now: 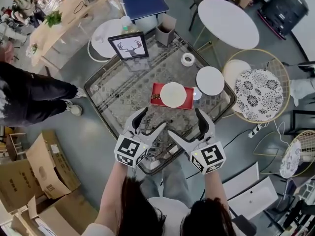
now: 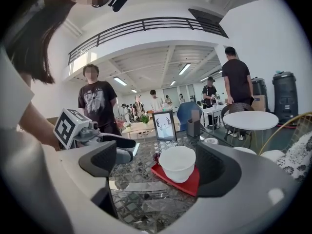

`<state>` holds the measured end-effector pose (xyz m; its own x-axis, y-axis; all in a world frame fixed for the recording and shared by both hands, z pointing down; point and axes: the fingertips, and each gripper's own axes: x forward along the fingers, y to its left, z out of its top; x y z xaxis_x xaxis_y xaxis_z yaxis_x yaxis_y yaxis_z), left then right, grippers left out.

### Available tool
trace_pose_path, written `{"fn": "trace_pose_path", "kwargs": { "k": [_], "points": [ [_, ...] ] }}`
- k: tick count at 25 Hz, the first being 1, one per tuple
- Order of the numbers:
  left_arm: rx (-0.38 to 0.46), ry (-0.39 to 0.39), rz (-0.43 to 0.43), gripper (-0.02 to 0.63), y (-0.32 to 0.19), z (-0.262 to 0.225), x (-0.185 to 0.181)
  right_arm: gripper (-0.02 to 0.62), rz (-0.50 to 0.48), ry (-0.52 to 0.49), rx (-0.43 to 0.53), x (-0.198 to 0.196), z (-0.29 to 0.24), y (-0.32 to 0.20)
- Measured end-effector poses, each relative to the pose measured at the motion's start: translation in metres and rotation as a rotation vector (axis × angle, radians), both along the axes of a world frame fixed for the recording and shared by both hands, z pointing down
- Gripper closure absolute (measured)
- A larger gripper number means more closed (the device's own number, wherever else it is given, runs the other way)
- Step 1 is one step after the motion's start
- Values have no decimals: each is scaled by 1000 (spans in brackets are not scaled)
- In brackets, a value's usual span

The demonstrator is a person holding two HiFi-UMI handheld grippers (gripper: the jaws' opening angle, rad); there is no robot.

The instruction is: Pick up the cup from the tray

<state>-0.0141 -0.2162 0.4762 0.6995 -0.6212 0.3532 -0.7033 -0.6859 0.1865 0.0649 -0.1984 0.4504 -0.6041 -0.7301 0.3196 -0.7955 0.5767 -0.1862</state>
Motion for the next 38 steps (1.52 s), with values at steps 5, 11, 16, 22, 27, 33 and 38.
{"fn": "trace_pose_path", "kwargs": {
  "k": [5,11,16,22,27,33,38],
  "points": [
    [5,-53,-45,275,-21,31,-2,72,-29,48,-10,-1,33,-20],
    [61,-108,-41,277,-42,58,-6,52,-40,101,-4,0,70,-43],
    [115,-146,-7,278,-56,75,-3,49,-20,119,5,2,93,-65],
    [204,-181,48,285,-69,82,-2,71,-53,140,31,-3,107,-79],
    [215,-198,125,336,-80,90,3,74,-60,153,46,-4,115,-91],
    [214,-197,152,430,-92,96,9,105,-127,183,50,-10,121,-97],
    [216,-215,177,511,-97,96,9,133,-185,197,52,-10,121,-100]
  ]
}}
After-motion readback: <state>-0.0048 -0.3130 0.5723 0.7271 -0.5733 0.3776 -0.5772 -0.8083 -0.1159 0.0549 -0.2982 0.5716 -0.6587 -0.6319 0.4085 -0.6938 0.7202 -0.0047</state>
